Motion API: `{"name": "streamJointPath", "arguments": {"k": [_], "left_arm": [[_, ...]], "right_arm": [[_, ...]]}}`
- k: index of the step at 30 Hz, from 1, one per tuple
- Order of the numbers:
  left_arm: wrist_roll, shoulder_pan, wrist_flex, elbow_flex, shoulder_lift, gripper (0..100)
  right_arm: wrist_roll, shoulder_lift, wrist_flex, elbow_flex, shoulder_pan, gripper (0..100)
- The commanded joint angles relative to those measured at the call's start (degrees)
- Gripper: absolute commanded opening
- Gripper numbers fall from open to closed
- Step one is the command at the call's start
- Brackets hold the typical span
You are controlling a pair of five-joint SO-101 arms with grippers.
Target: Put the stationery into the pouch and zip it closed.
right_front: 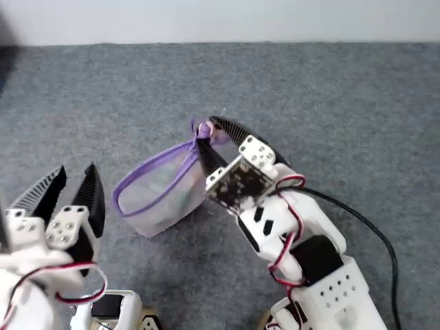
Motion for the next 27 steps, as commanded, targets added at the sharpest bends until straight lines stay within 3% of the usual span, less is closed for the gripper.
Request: {"name": "streamJointPath", "arguments": {"k": [1,6,9,19,22,27], "left_arm": [[-0.26,3.6,1.23,-3.12,0.09,13],[-0.09,18.46,1.14,0.84,0.0,13],[-0.09,21.71,1.14,5.85,0.0,13],[-5.54,21.27,-1.41,31.08,-6.95,13],[-6.68,16.88,-8.35,38.37,-9.49,13],[-6.59,5.1,-26.99,48.84,-10.29,13]], "right_arm": [[0.35,2.95,-2.59,-6.51,1.8,0.8],[0.26,9.71,-3.21,-11.69,1.8,0.8],[0.26,12.26,-4.18,-12.48,1.8,0.8],[0.26,12.79,-3.82,-14.33,4.0,0.8],[0.26,12.26,-0.22,-17.32,3.91,0.8],[0.0,8.22,14.29,-19.52,3.3,0.8]]}}
